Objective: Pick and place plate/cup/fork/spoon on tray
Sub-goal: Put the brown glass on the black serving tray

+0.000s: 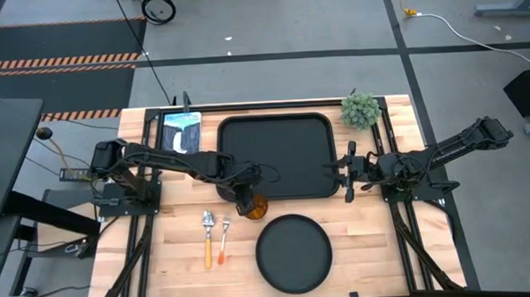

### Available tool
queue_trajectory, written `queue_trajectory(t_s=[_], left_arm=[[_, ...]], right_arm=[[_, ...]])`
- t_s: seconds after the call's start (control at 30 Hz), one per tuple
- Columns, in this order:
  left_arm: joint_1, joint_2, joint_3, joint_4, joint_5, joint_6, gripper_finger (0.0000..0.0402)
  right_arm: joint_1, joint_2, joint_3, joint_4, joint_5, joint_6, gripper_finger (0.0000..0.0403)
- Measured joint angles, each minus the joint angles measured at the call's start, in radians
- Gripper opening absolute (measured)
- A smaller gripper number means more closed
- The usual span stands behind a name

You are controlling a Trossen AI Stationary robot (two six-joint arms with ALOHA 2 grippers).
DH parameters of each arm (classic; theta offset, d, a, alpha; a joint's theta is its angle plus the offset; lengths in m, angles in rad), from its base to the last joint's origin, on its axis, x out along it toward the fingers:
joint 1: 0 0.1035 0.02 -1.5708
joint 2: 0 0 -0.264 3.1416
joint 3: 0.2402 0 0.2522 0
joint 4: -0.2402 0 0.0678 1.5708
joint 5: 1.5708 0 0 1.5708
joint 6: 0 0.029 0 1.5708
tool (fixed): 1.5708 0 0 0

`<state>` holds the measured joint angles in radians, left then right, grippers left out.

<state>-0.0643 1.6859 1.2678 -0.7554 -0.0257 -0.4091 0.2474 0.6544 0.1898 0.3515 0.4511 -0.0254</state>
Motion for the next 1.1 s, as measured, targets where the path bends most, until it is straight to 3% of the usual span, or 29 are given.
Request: queue_trajectory(t_s=[0.43,0.67,0.87,1.1], left_arm=[[0.0,-0.001,0.0,-0.005,0.002,-0.006,0.0015],[0.009,-0.001,0.014,-0.03,0.045,-0.044,0.0014],[0.028,-0.001,0.118,-0.082,0.077,-0.03,0.0015],[0.123,0.019,0.232,-0.061,0.061,0.053,0.0015]], right_arm=[[0.0,0.0,0.0,0.014,0.0,0.004,0.0116],[0.0,0.0,0.0,0.014,0.0,0.008,0.0116],[0.0,0.0,0.0,0.022,0.0,0.008,0.0116],[0.0,0.0,0.0,0.029,0.0,0.033,0.0116]])
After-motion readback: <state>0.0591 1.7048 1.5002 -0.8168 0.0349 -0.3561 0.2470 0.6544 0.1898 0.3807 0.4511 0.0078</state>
